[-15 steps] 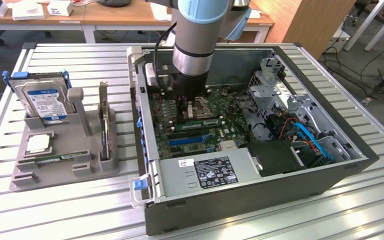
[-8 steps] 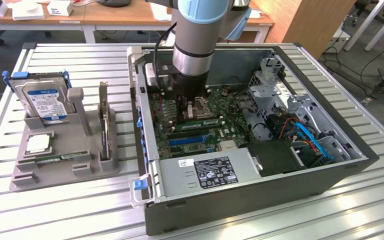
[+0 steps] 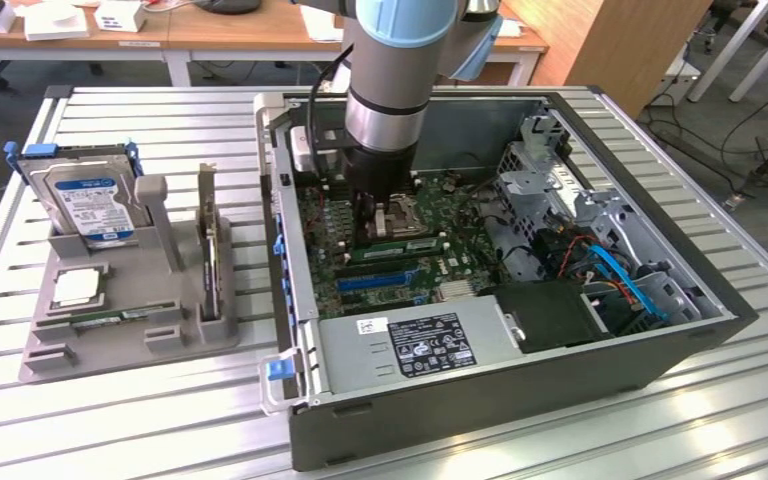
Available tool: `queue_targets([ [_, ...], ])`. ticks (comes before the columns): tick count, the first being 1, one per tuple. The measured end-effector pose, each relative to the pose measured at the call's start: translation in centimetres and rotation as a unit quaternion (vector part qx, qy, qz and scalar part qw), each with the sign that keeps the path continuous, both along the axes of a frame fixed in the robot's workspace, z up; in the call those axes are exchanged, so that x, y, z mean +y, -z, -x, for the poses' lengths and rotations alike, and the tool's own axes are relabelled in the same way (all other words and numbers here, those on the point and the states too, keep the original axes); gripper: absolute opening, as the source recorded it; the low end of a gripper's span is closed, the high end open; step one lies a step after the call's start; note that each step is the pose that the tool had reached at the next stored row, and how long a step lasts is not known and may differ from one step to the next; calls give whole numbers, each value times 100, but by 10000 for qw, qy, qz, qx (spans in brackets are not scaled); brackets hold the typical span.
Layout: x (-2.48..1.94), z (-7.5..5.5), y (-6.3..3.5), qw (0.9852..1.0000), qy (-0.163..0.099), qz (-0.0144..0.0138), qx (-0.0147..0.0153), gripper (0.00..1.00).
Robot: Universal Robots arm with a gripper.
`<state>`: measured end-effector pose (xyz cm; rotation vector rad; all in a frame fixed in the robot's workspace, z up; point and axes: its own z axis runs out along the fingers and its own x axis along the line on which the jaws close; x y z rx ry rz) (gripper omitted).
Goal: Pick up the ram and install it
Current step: 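Press down the ram until it locks into place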
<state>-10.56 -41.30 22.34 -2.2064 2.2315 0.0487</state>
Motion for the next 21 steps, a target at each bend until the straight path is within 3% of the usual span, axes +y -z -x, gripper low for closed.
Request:
queue_targets([
  [9, 1, -1, -12, 10000, 0, -3, -2, 9],
  [16, 0, 0, -105, 10000, 0, 0, 0, 9],
  [18, 0, 0, -176, 10000, 0, 0, 0, 9],
  [21, 0, -29, -188, 10000, 0, 0, 0, 9],
])
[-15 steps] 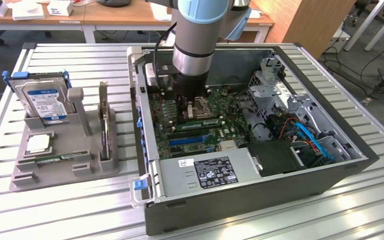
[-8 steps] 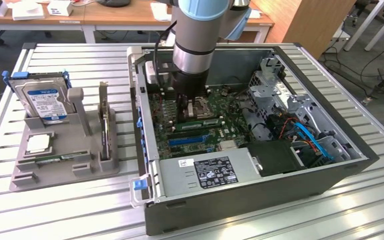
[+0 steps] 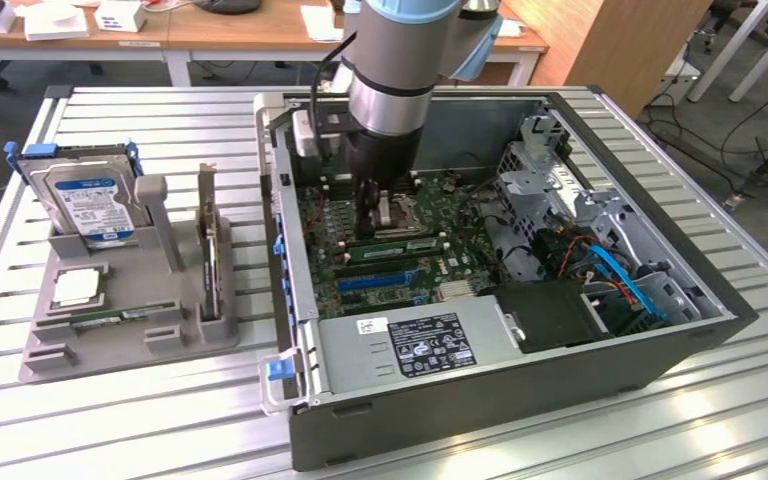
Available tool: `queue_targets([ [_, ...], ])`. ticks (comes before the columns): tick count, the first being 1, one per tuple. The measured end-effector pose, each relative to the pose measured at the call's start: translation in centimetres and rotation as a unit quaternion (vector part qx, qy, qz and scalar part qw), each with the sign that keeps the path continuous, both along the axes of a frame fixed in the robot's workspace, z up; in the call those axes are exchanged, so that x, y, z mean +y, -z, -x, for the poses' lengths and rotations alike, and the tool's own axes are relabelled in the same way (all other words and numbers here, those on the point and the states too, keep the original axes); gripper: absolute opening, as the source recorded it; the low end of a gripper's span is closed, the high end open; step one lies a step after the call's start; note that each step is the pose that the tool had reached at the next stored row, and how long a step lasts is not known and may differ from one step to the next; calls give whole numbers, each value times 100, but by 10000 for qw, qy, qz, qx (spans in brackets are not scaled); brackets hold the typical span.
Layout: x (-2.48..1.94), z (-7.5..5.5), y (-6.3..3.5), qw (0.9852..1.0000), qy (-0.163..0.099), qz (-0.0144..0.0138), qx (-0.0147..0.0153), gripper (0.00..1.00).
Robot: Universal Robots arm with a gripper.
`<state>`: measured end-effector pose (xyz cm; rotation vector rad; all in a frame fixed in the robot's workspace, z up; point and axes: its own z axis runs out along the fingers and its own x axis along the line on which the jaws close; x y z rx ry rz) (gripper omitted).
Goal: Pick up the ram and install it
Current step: 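Press down the ram until it locks into place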
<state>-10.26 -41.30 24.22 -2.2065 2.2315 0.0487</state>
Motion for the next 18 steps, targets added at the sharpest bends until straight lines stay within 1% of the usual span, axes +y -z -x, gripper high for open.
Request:
queue_targets([
  [18, 0, -310, 0, 10000, -1, 0, 0, 9],
])
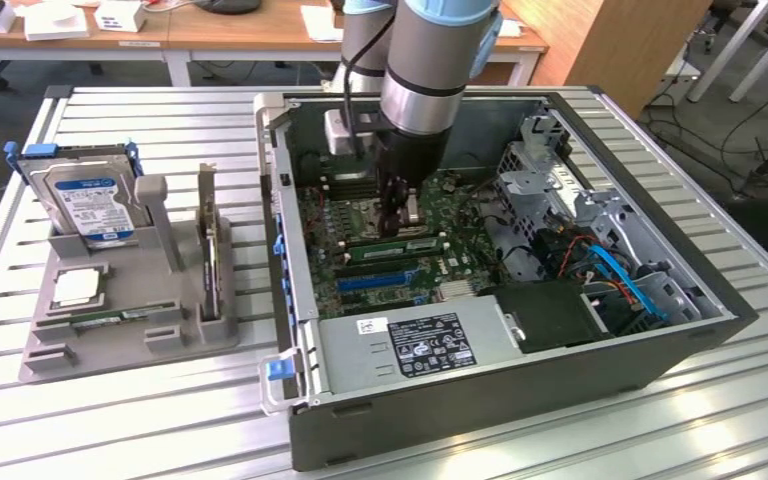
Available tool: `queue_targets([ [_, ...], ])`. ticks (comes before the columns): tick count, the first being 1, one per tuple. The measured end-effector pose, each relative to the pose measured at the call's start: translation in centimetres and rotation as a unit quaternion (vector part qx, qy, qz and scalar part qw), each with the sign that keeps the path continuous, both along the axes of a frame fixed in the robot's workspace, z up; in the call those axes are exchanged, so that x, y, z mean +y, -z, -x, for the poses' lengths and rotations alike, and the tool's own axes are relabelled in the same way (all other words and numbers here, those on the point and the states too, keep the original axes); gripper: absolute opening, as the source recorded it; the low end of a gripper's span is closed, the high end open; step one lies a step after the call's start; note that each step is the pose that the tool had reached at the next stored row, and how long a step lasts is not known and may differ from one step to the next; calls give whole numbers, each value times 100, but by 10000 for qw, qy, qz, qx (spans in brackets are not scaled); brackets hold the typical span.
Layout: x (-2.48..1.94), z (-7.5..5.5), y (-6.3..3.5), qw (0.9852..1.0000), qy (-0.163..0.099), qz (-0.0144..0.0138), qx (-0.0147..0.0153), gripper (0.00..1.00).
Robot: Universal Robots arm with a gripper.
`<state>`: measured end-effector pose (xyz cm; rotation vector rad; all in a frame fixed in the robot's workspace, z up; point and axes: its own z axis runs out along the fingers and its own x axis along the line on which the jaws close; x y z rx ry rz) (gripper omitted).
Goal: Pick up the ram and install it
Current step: 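Press down the ram until it locks into place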
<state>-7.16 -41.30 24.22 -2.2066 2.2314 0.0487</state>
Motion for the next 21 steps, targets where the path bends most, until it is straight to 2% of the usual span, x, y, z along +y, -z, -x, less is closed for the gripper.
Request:
queue_targets([
  [21, 0, -291, 0, 10000, 1, 0, 0, 9],
])
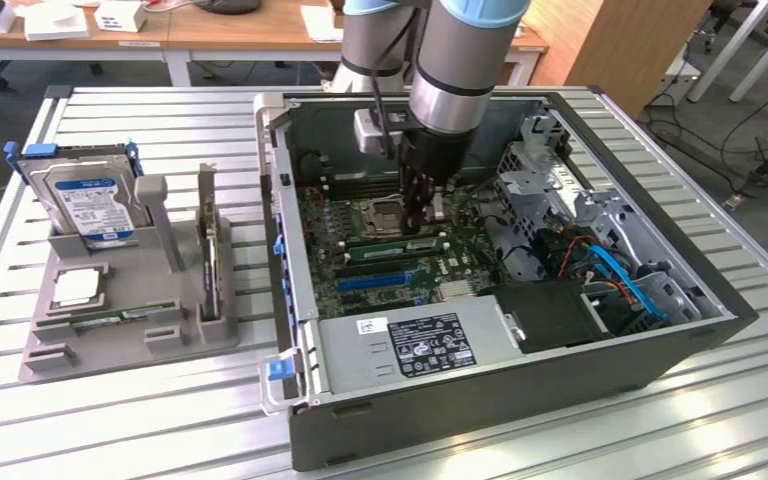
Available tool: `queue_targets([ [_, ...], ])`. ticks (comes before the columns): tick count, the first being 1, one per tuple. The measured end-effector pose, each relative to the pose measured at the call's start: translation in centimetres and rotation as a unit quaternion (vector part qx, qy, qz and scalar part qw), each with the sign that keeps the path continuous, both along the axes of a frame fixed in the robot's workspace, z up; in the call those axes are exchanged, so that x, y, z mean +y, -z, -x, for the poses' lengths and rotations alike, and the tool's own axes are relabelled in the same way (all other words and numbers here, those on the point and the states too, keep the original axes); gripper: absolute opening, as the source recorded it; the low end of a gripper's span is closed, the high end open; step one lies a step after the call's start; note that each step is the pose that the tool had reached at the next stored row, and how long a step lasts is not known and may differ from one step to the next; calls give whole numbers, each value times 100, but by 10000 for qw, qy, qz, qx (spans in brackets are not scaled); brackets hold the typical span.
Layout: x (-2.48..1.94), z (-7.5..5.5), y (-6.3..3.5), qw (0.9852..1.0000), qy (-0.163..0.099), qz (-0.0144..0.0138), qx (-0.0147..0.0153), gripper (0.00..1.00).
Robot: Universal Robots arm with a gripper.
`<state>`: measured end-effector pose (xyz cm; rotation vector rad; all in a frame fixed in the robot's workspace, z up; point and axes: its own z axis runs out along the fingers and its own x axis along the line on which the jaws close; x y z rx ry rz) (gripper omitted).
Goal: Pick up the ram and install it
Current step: 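Press down the ram until it locks into place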
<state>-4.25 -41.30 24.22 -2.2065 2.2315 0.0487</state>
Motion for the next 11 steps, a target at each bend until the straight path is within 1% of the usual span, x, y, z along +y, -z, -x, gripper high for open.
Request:
queue_targets([
  [11, 0, -147, 0, 10000, 0, 0, 0, 9],
])
